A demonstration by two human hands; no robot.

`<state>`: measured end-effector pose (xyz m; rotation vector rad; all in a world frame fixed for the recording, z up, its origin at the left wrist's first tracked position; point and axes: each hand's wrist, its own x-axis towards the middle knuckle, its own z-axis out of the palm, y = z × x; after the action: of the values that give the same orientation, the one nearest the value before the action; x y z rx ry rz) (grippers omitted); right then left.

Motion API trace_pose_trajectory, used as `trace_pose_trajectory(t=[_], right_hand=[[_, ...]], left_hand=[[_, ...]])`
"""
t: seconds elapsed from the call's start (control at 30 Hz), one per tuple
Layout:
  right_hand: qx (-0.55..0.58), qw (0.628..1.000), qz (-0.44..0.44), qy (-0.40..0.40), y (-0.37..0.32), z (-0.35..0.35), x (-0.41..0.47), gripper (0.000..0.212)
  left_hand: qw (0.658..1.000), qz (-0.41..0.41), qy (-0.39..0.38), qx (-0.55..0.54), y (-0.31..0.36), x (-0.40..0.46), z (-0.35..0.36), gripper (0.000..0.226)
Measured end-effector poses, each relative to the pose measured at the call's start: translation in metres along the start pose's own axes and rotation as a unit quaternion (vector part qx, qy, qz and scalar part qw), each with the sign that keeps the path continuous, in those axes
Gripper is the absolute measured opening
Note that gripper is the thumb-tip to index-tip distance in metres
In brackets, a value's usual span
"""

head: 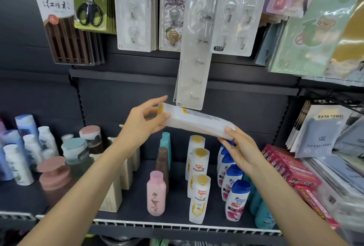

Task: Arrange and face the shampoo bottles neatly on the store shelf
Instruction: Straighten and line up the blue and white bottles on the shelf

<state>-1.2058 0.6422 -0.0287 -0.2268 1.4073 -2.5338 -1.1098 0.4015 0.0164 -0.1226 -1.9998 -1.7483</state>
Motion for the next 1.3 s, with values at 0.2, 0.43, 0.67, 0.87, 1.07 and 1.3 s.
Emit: trace_pose_trajectory(t=[0.2, 0.43, 0.67, 0.87, 1.07, 1.3], right_hand=[[-0.043, 0.999, -0.019, -0.026, -0.002, -0.006, -0.003, 0.039], [-0.116, 0.992, -0.007, 0.043, -0.004, -0.017, 0.004, 0.032], [-0.196, 0.975, 0.038, 0.101, -0.008, -0.032, 0.032, 0.056], [-0.251, 0.960, 0.098, 0.075, -0.003, -0.048, 0.060, 0.055], [-0.310, 0.946, 0.092, 0.039, 0.002, -0.063, 0.094, 0.037], [-0.532, 0.847, 0.002, 0.023, 0.006, -0.100, 0.133, 0.035]], left_hand=[[0.997, -0.044, 0.041, -0.048, -0.001, 0.008, -0.001, 0.027], [0.996, -0.081, -0.027, 0.002, -0.003, 0.021, 0.009, 0.032], [0.996, -0.087, -0.017, 0.032, -0.009, 0.040, 0.032, 0.037], [0.994, -0.068, 0.038, 0.073, -0.017, 0.061, 0.060, 0.049], [0.970, 0.038, 0.061, 0.232, -0.018, 0.079, 0.094, 0.048], [0.924, 0.083, -0.020, 0.372, -0.033, 0.099, 0.131, 0.049]])
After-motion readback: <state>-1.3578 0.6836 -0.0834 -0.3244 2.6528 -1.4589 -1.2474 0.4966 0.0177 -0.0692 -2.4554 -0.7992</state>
